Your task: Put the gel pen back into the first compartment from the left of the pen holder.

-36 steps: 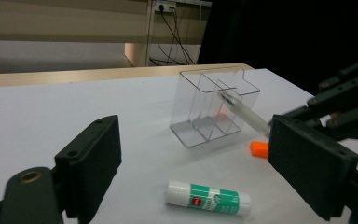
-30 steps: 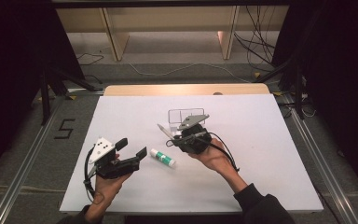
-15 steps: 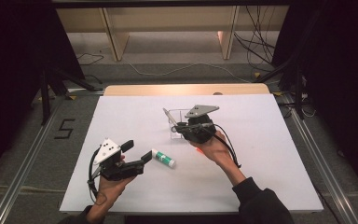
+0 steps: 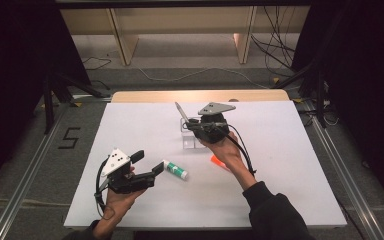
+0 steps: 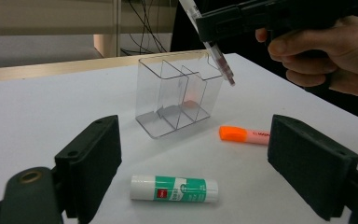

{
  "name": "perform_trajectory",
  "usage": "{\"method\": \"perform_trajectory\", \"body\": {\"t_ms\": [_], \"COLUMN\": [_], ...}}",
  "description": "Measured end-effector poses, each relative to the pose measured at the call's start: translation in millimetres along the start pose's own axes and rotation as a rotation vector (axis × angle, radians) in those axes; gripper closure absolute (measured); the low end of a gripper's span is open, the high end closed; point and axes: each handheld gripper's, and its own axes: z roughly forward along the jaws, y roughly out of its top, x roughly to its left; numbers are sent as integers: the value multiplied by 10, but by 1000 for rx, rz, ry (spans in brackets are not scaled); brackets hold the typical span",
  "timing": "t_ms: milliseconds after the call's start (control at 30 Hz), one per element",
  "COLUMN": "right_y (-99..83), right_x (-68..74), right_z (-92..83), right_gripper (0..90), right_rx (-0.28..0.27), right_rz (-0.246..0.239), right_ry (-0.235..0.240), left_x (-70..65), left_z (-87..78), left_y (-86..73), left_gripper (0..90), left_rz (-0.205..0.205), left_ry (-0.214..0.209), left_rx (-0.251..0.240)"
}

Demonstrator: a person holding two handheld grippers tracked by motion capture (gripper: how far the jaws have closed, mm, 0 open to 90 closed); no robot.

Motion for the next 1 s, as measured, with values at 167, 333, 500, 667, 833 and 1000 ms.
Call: {"method": "perform_trajectory", "body": {"t_ms": [167, 333, 500, 667, 833, 1000], "right_y": [54, 107, 150, 176, 193, 192], "right_x": [-46, -61, -74, -77, -77, -100], "right_z": [83, 162, 235, 310, 397, 471], "right_gripper": [798, 798, 798, 798, 799, 799], "right_rx": [-40, -63, -86, -96, -100, -107], "right_rz": [40, 46, 43, 54, 63, 79], "right_ry": [-27, -66, -83, -97, -105, -125], "left_x": [-1, -2, -6, -13, -15, -14], "left_z": [2, 2, 5, 13, 12, 12], "left_y": [-1, 0, -2, -5, -4, -4], "left_gripper": [169, 169, 169, 169, 169, 169], "left_rz": [0, 1, 4, 11, 13, 12], "left_ry": [0, -2, -8, -18, -22, -24], "left_rx": [0, 0, 1, 0, -1, -2]}}
